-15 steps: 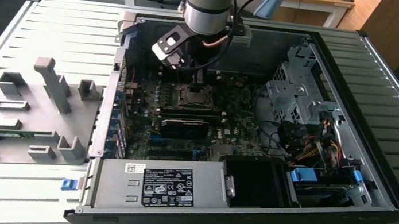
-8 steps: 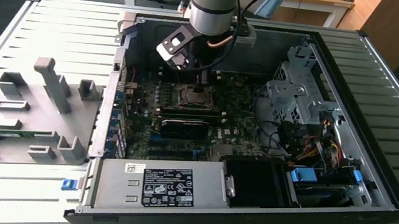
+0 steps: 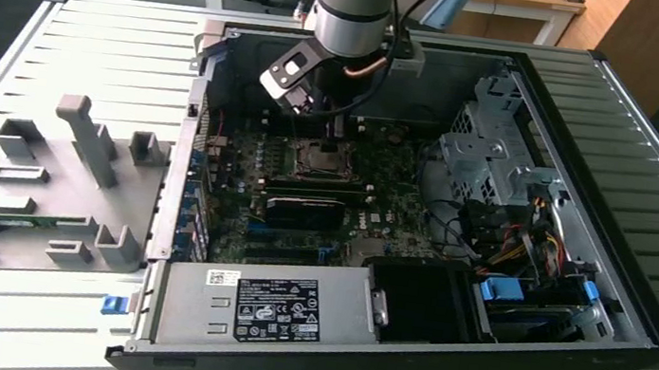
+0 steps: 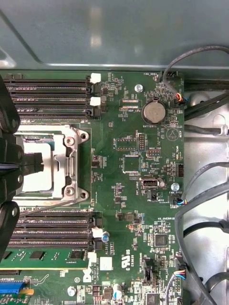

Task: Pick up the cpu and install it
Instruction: 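Install the first cpu locking lever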

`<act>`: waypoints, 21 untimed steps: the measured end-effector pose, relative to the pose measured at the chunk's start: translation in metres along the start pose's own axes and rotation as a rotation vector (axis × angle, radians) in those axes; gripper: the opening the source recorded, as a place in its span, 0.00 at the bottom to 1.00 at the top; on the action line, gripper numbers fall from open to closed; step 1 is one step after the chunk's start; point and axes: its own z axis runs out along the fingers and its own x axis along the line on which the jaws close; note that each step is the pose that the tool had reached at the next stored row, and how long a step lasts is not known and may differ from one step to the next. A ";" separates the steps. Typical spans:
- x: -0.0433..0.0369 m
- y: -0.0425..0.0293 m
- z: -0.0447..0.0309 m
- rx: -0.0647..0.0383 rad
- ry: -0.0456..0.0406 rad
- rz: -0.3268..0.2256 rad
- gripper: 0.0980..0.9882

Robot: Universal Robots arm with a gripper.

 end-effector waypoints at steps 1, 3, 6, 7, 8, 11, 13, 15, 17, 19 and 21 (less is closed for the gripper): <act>0.0000 0.0000 -0.0005 0.000 0.0001 0.000 0.01; 0.0000 0.0000 -0.0021 0.000 0.0000 0.000 0.01; 0.0000 0.0001 -0.0045 0.000 0.0000 0.000 0.01; 0.0000 0.0001 -0.0051 0.000 0.0000 0.000 0.01; 0.0000 0.0001 -0.0060 0.000 0.0000 0.000 0.01; 0.0000 0.0001 -0.0078 0.000 0.0001 0.000 0.01; 0.0000 0.0001 -0.0092 0.000 0.0000 0.000 0.01; 0.0000 0.0004 -0.0100 0.000 0.0001 0.000 0.01; 0.0000 0.0004 -0.0110 0.000 0.0000 0.000 0.01; 0.0000 0.0004 -0.0129 0.000 0.0000 0.000 0.01; 0.0000 0.0004 -0.0156 0.000 0.0001 0.000 0.01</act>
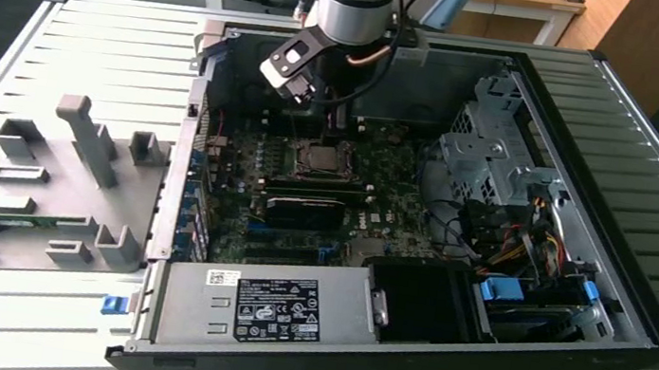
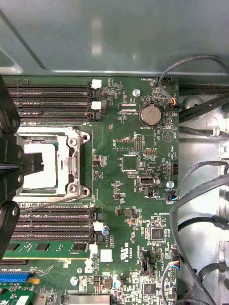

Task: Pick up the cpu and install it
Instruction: 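Install the first cpu locking lever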

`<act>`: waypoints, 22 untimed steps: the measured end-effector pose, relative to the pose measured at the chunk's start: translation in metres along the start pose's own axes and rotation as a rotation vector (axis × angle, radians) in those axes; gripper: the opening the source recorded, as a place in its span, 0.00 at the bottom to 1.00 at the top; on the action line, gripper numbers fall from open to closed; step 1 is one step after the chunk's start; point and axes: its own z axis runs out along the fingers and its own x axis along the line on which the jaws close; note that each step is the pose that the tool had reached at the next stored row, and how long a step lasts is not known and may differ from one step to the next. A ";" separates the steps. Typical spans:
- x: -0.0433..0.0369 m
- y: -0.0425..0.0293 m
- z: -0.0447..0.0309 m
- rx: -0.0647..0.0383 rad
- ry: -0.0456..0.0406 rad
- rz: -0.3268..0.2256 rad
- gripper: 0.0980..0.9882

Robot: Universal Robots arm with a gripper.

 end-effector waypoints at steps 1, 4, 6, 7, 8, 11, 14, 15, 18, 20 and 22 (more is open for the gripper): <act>0.0000 0.0000 -0.0014 0.000 -0.0001 0.000 0.01; 0.0000 0.0000 -0.0043 0.000 -0.0001 0.000 0.01; 0.0000 0.0000 -0.0070 0.000 -0.0002 0.000 0.01; 0.0000 0.0001 -0.0083 0.000 -0.0001 0.000 0.01; 0.0000 0.0001 -0.0093 0.000 -0.0001 0.000 0.01; 0.0000 0.0001 -0.0126 0.000 -0.0001 0.000 0.01; 0.0000 0.0002 -0.0166 0.000 0.0000 0.000 0.01; 0.0000 0.0002 -0.0182 0.000 -0.0001 0.000 0.01; 0.0000 0.0002 -0.0238 0.000 0.0000 0.000 0.01; 0.0000 0.0003 -0.0286 0.000 -0.0001 0.000 0.01; 0.0000 0.0004 -0.0334 0.000 0.0000 0.000 0.01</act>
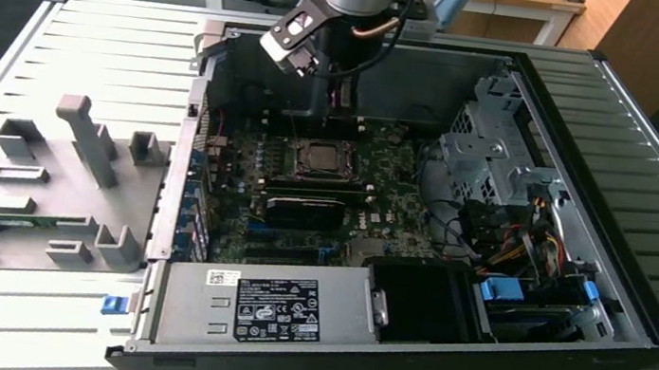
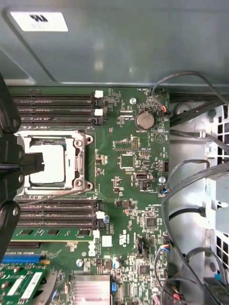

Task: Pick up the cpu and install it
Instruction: 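Install the first cpu locking lever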

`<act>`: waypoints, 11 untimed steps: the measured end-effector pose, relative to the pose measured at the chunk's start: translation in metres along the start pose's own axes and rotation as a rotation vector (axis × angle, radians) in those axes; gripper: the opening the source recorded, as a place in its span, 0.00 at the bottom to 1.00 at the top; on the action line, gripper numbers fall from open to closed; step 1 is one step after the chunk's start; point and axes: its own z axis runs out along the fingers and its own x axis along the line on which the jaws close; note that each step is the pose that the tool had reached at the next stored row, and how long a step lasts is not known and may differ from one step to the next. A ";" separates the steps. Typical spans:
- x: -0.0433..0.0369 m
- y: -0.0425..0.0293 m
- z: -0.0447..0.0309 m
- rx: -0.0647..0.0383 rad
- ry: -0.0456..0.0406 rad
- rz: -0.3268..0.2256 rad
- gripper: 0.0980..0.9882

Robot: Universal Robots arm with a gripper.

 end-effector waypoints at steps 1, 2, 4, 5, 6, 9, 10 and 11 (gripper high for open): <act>0.0000 0.0000 -0.0028 0.000 -0.0001 0.000 0.01; 0.0000 0.0001 -0.0056 0.000 -0.0002 0.000 0.01; 0.0000 0.0001 -0.0113 0.000 -0.0001 0.000 0.01; 0.0000 0.0002 -0.0136 0.000 -0.0001 0.000 0.01; 0.0000 0.0002 -0.0152 0.000 -0.0002 0.000 0.01; 0.0000 -0.0002 -0.0153 0.000 0.0002 -0.015 0.01; 0.0000 -0.0002 -0.0153 0.000 0.0003 -0.033 0.01; 0.0000 -0.0002 -0.0153 0.000 0.0005 -0.052 0.01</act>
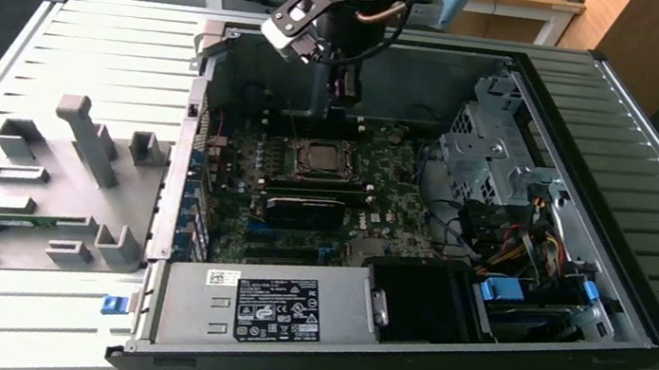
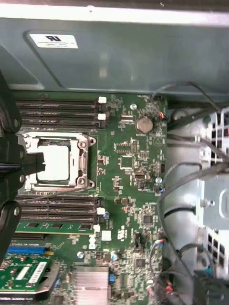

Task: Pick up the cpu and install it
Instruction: 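Install the first cpu locking lever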

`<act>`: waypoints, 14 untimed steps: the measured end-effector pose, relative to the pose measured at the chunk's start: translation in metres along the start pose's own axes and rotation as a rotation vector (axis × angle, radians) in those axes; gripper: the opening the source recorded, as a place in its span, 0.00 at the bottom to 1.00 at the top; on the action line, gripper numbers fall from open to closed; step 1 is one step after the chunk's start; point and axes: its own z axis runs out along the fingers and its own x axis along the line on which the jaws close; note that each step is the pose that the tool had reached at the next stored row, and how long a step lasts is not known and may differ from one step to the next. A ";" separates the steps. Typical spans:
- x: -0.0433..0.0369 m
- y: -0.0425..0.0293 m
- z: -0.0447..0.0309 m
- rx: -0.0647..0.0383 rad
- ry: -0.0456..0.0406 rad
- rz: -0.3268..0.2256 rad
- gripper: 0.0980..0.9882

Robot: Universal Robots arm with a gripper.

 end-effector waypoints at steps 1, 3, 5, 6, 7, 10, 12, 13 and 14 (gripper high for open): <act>0.0000 0.0000 0.0000 0.000 0.0001 -0.018 0.01; 0.0000 -0.0001 0.0001 0.000 0.0006 -0.054 0.01; 0.0000 -0.0001 0.0002 0.000 0.0010 -0.090 0.01; 0.0000 -0.0001 0.0003 0.000 0.0013 -0.108 0.01; 0.0000 -0.0001 0.0004 0.000 0.0016 -0.126 0.01; 0.0000 -0.0001 0.0007 0.000 0.0022 -0.182 0.01; 0.0000 -0.0001 0.0008 0.000 0.0027 -0.218 0.01; 0.0000 -0.0001 0.0009 0.000 0.0029 -0.236 0.01; 0.0000 -0.0001 0.0010 0.000 0.0031 -0.253 0.01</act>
